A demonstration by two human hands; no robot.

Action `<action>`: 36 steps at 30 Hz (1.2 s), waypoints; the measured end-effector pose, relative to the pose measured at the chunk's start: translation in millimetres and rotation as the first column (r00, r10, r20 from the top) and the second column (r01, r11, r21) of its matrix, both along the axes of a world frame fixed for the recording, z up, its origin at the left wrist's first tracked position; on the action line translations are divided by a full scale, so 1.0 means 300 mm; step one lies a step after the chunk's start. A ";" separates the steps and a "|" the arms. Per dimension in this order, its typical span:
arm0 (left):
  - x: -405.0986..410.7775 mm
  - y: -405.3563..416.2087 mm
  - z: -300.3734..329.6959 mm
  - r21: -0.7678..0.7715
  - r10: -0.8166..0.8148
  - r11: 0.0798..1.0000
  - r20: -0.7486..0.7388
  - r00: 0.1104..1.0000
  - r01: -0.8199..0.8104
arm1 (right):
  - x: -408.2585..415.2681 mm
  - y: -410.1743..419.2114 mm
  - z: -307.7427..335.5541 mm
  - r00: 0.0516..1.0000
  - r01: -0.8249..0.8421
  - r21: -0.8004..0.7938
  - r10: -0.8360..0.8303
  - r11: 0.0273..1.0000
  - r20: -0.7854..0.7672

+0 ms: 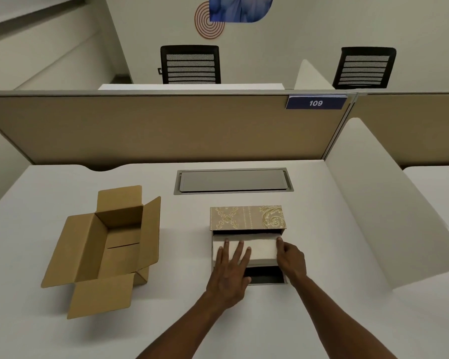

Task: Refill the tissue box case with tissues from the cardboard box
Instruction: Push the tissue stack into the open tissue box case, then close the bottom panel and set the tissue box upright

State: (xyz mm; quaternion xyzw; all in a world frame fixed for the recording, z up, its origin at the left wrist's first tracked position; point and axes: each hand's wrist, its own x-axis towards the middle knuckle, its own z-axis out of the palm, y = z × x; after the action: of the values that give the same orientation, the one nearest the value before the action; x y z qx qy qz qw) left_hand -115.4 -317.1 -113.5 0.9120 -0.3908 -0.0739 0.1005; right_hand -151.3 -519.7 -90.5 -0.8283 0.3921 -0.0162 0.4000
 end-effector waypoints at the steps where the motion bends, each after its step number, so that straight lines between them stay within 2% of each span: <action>1: 0.001 -0.001 0.005 0.010 -0.001 1.000 -0.006 1.000 0.001 | -0.004 -0.001 0.005 1.000 0.008 -0.016 -0.008 1.000 0.009; 3: 0.003 -0.004 0.016 0.015 -0.003 1.000 -0.007 1.000 0.003 | -0.016 0.000 0.019 0.989 0.121 -0.098 -0.112 0.988 0.092; 5: 0.004 -0.007 0.018 0.017 -0.001 1.000 -0.007 1.000 0.001 | -0.011 -0.001 0.053 0.937 0.292 -0.184 -0.242 0.939 0.253; 6: 0.002 -0.007 0.020 0.022 0.002 1.000 -0.016 1.000 -0.002 | 0.001 -0.001 0.079 0.910 0.330 -0.238 -0.242 0.913 0.336; 8: -0.003 -0.006 0.021 0.037 0.012 0.999 -0.031 0.999 -0.010 | 0.041 -0.004 0.135 0.909 0.249 -0.362 -0.088 0.898 0.408; 10: -0.009 -0.006 0.018 0.056 0.017 0.998 -0.032 0.999 -0.016 | 0.101 -0.007 0.187 0.931 0.039 -0.480 0.143 0.876 0.337; 12: -0.010 -0.010 0.020 0.062 0.018 0.998 -0.041 0.999 -0.016 | 0.169 -0.007 0.222 0.919 -0.231 -0.557 0.367 0.797 0.143; 15: -0.004 -0.016 0.034 0.070 0.029 0.997 -0.075 0.997 -0.024 | 0.258 0.013 0.242 0.779 -0.606 -0.490 0.594 0.627 -0.203; 17: -0.002 -0.015 0.045 0.074 0.027 0.997 -0.089 0.996 -0.020 | 0.298 0.025 0.248 0.682 -0.730 -0.390 0.640 0.562 -0.354; 18: -0.001 -0.012 0.050 0.079 0.021 0.997 -0.089 0.996 -0.014 | 0.312 0.031 0.255 0.662 -0.750 -0.361 0.642 0.554 -0.387; 22: 0.001 -0.008 0.056 0.095 0.018 0.995 -0.084 0.996 -0.010 | 0.339 0.052 0.283 0.678 -0.735 -0.369 0.613 0.569 -0.406; 28: 0.011 -0.008 0.073 0.092 0.023 0.996 -0.079 0.997 -0.016 | 0.283 0.076 0.277 0.723 -0.689 -0.412 0.605 0.595 -0.334; 33: 0.001 -0.012 0.089 0.112 0.036 0.993 -0.090 0.995 -0.025 | 0.229 0.093 0.251 0.750 -0.650 -0.479 0.600 0.590 -0.280; 36: 0.001 -0.007 0.092 0.118 0.020 0.993 -0.096 0.995 -0.008 | 0.201 0.106 0.253 0.745 -0.654 -0.509 0.596 0.560 -0.301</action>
State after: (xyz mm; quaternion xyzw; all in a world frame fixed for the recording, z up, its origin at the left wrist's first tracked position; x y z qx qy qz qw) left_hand -115.1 -319.4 -85.8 0.9143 -0.3741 -0.1404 0.0663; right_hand -91.1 -488.0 -14.7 -0.9931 0.0664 0.0458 0.0854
